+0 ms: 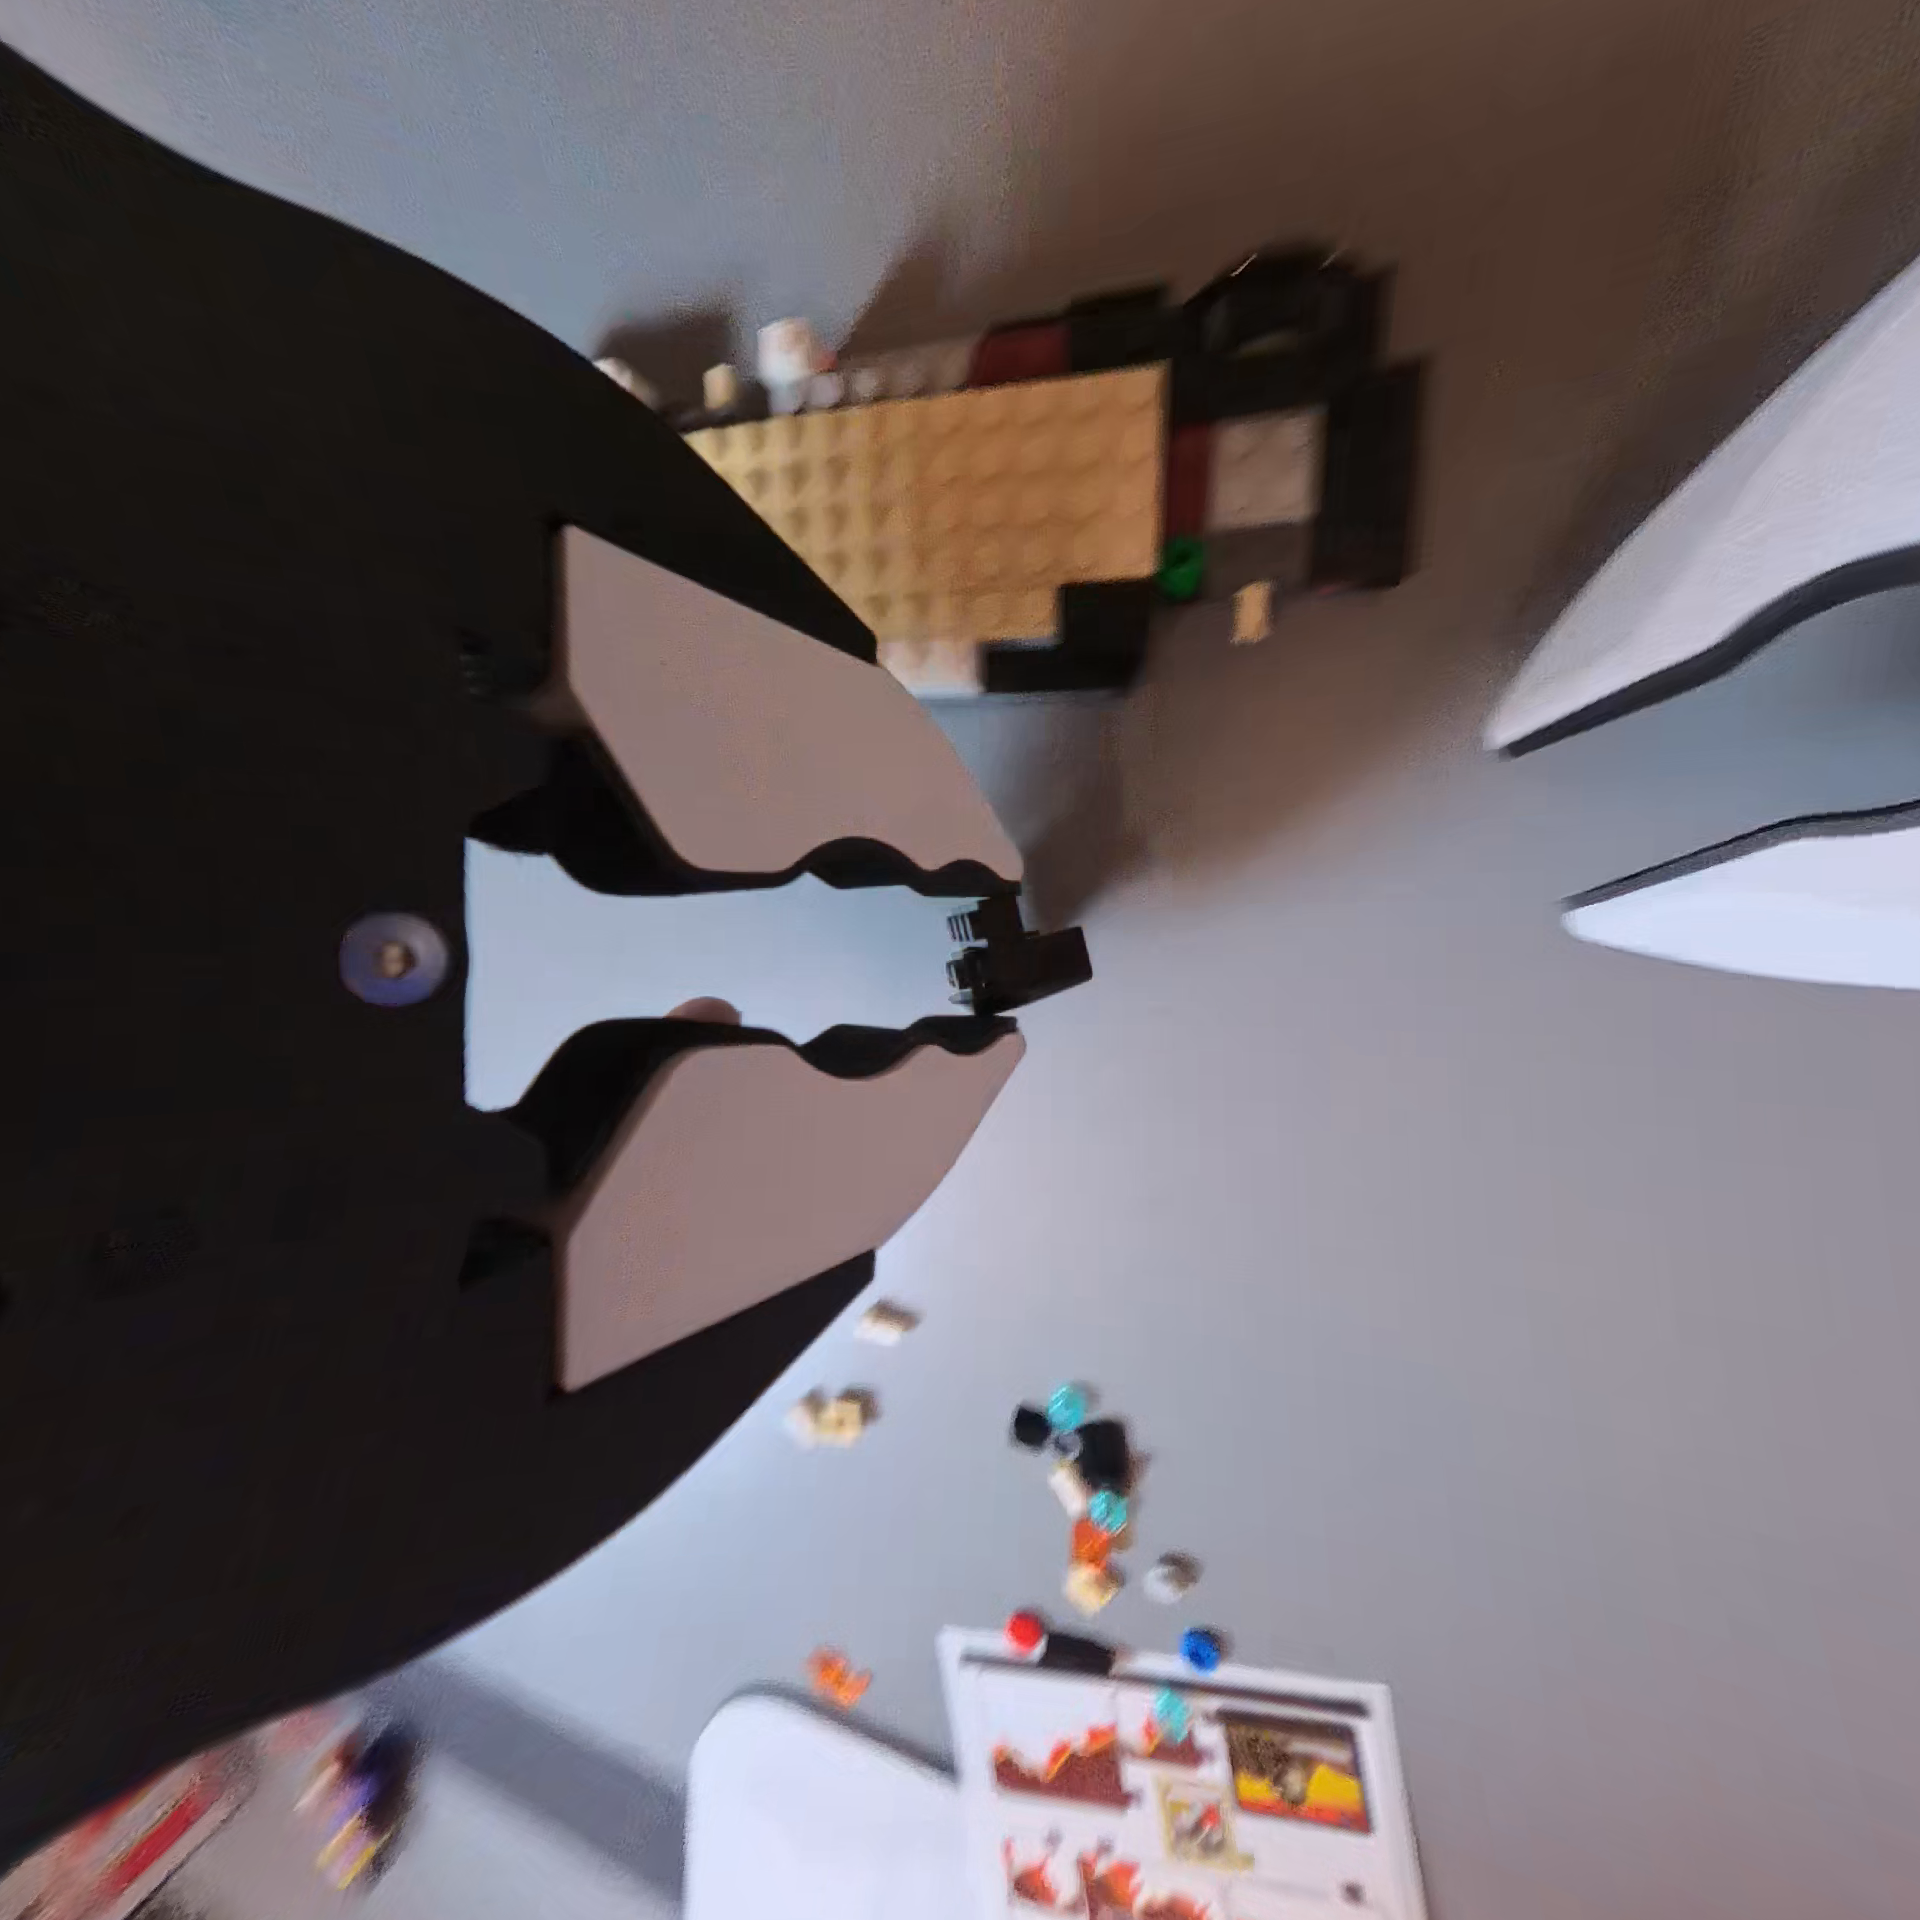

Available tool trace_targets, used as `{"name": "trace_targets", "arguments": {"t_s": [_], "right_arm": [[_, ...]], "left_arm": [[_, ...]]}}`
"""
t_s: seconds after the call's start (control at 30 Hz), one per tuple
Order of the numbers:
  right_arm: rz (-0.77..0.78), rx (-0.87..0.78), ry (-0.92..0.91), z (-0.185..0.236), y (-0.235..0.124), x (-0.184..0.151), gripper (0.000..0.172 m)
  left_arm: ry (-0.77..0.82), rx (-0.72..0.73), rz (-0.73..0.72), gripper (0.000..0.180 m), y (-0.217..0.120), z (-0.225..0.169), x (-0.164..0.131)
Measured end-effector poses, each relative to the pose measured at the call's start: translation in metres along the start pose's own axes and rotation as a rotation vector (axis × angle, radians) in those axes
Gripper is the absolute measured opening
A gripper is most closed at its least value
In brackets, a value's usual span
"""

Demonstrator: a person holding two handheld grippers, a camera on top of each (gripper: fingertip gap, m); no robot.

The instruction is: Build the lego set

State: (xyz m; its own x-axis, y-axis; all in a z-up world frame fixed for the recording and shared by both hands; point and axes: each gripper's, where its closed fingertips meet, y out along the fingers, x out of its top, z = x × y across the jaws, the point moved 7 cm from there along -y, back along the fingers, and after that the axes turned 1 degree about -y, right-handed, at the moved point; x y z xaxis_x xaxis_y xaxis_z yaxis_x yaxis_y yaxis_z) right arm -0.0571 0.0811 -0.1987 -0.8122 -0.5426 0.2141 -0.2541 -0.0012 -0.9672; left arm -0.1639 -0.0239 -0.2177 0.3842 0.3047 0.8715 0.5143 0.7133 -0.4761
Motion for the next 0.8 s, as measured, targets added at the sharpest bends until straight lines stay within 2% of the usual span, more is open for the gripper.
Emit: {"name": "trace_targets", "arguments": {"t_s": [0.13,0.2,0.27,0.43,0.53,0.67,0.73,0.8], "right_arm": [[0.355,0.057,-0.038,-0.009,0.001,0.011,0.022],[0.464,0.123,-0.035,-0.009,0.010,0.019,0.022],[0.488,0.149,-0.025,-0.011,0.020,0.030,0.022],[0.379,0.208,0.017,-0.012,0.031,0.049,0.028],[0.237,0.188,0.043,-0.015,0.015,0.046,0.034],[0.020,0.138,0.137,-0.005,-0.016,0.017,0.034],[-0.094,0.158,0.149,0.020,-0.026,-0.002,0.036],[-0.161,0.119,0.137,0.050,-0.028,-0.022,0.047]], "left_arm": [[0.017,-0.001,0.024,0.019,0.001,0.000,-0.003],[0.056,-0.006,0.042,0.014,-0.004,0.000,-0.005],[0.089,-0.014,0.035,0.013,-0.012,0.000,-0.007],[0.095,-0.009,0.023,0.013,-0.023,0.002,-0.015],[0.101,-0.006,0.022,0.014,-0.023,0.001,-0.014],[0.094,-0.013,0.026,0.015,-0.021,-0.001,-0.015],[0.082,-0.023,0.032,0.016,-0.018,-0.001,-0.017],[0.083,-0.041,0.034,0.018,-0.014,-0.002,-0.017]]}}
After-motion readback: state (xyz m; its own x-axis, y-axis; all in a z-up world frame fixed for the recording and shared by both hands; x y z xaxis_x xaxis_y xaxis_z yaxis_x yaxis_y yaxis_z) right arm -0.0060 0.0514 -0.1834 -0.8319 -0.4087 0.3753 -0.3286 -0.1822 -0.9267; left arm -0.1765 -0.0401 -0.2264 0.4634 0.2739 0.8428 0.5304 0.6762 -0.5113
